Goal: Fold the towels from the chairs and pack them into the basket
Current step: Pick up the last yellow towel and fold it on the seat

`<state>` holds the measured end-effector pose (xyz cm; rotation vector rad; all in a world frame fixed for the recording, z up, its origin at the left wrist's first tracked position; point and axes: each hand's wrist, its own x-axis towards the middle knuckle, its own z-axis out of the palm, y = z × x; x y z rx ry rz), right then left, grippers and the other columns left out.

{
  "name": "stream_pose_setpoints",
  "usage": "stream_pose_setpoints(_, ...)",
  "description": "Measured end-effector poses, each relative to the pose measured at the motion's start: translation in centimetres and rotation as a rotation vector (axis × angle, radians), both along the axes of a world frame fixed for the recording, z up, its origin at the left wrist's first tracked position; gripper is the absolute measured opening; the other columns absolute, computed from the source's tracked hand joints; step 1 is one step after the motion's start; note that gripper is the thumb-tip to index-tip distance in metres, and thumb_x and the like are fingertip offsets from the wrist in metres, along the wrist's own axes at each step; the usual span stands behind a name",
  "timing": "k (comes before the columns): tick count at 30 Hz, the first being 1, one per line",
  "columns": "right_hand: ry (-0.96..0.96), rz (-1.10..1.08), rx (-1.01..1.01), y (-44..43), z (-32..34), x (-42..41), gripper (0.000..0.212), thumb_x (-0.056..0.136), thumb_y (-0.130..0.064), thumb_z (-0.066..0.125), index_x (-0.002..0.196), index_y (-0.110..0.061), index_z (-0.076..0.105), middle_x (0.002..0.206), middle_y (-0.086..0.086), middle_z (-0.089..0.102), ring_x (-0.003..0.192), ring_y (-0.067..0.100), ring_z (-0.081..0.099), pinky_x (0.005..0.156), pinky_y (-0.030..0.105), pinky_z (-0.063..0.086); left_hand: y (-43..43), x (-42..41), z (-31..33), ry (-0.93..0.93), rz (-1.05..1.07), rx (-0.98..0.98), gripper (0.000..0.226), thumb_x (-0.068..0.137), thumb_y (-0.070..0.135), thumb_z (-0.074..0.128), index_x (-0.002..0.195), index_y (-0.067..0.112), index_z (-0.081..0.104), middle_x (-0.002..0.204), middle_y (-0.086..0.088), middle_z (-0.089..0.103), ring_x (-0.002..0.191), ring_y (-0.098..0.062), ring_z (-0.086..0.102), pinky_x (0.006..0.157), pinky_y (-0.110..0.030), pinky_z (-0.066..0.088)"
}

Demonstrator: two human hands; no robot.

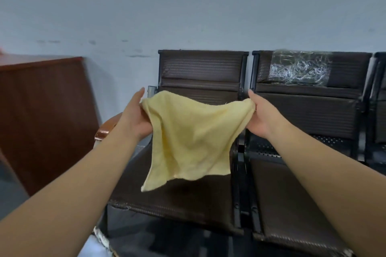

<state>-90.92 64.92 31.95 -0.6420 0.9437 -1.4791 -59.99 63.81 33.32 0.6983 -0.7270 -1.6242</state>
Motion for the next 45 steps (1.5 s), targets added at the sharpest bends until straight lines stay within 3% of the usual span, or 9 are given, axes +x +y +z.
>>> stream_pose_setpoints(9, 0.2, -0.123, 0.153, 1.1, -4.9, -0.2, 0.028, 0.093, 0.013, 0.044, 0.105, -0.007, 0.06, 0.114, 0.02, 0.061, 0.094, 0.031, 0.064, 0.072, 0.041, 0.054, 0.0, 1.4, -6.7, -0.326, -0.088, 0.35, 0.023, 0.103, 0.008, 0.044, 0.119, 0.001, 0.06, 0.082, -0.02, 0.074, 0.083, -0.032, 0.07, 0.07, -0.052, 0.055)
stream_pose_setpoints(12, 0.321, -0.091, 0.141, 1.3, -5.6, -0.3, 0.05, 0.09, 0.018, 0.036, 0.115, -0.013, 0.065, 0.116, 0.018, 0.06, 0.102, 0.033, 0.064, 0.075, 0.04, 0.056, 0.2, 1.6, -6.9, -0.25, -0.111, 0.26, 0.022, 0.098, 0.005, 0.041, 0.096, 0.0, 0.062, 0.086, -0.023, 0.072, 0.088, -0.035, 0.069, 0.078, -0.049, 0.048)
stream_pose_setpoints(17, 0.306, -0.167, 0.045, 0.8, -5.0, -0.7, 0.019, 0.091, -0.003, 0.067, 0.108, -0.009, 0.073, 0.104, 0.015, 0.073, 0.091, 0.026, 0.072, 0.068, 0.033, 0.057, -0.8, 1.6, -5.5, -0.154, -0.063, 0.11, 0.011, 0.087, 0.009, 0.051, 0.078, 0.007, 0.055, 0.081, -0.013, 0.06, 0.075, -0.026, 0.061, 0.077, -0.04, 0.051)
stream_pose_setpoints(20, 0.322, -0.223, 0.012, 0.0, -4.6, -1.4, 0.02, 0.092, 0.0, 0.065, 0.11, -0.009, 0.07, 0.106, 0.017, 0.069, 0.091, 0.028, 0.068, 0.073, 0.037, 0.057, -2.8, 2.4, -5.3, -0.38, 0.165, 0.053, 0.011, 0.089, 0.007, 0.064, 0.098, 0.002, 0.065, 0.1, -0.017, 0.069, 0.084, -0.027, 0.068, 0.071, -0.041, 0.054)
stream_pose_setpoints(24, 0.58, -0.216, 0.043, -1.2, -4.3, -2.1, 0.013, 0.09, 0.003, 0.065, 0.098, -0.007, 0.068, 0.111, 0.02, 0.066, 0.104, 0.034, 0.066, 0.092, 0.047, 0.056, -4.8, 4.4, -4.9, -0.725, 0.279, -0.099, 0.059, 0.08, 0.013, 0.075, 0.133, 0.021, 0.05, 0.125, -0.008, 0.059, 0.106, -0.029, 0.063, 0.079, -0.043, 0.055)
stream_pose_setpoints(28, 0.893, -0.135, 0.055, -2.1, -3.7, -2.7, 0.022, 0.087, 0.01, 0.063, 0.093, -0.01, 0.069, 0.109, 0.017, 0.065, 0.105, 0.032, 0.062, 0.094, 0.045, 0.054, -5.3, 5.0, -3.4, -1.158, 0.2, -0.276, 0.026, 0.088, 0.008, 0.065, 0.111, 0.015, 0.074, 0.12, -0.004, 0.063, 0.095, -0.016, 0.063, 0.075, -0.024, 0.051)
stream_pose_setpoints(32, 1.153, -0.229, 0.046, -3.8, -2.6, -2.6, 0.015, 0.086, 0.0, 0.07, 0.083, -0.015, 0.071, 0.092, 0.007, 0.068, 0.089, 0.023, 0.063, 0.065, 0.028, 0.05, -7.1, 5.1, -2.6, -1.463, 0.257, -0.362, 0.018, 0.088, 0.018, 0.071, 0.105, 0.013, 0.077, 0.103, -0.001, 0.067, 0.08, -0.015, 0.066, 0.072, -0.023, 0.053)
stream_pose_setpoints(40, 1.108, -0.476, -0.106, -9.0, 0.5, -2.8, 0.013, 0.091, -0.009, 0.068, 0.097, -0.02, 0.07, 0.107, 0.006, 0.066, 0.099, 0.022, 0.06, 0.09, 0.036, 0.052, -11.2, 3.1, 0.7, -1.369, 0.593, -0.508, 0.017, 0.089, 0.016, 0.066, 0.101, 0.017, 0.077, 0.097, -0.001, 0.071, 0.093, -0.016, 0.059, 0.082, -0.024, 0.041)
stream_pose_setpoints(45, 0.925, -0.503, -0.219, -9.1, 1.8, -3.1, 0.014, 0.096, -0.007, 0.061, 0.096, -0.022, 0.06, 0.112, 0.007, 0.064, 0.1, 0.02, 0.06, 0.084, 0.03, 0.049, -10.7, 3.4, 1.4, -1.219, 0.648, -0.528, 0.015, 0.091, 0.015, 0.064, 0.1, 0.02, 0.075, 0.091, 0.003, 0.067, 0.086, -0.014, 0.057, 0.077, -0.022, 0.041)
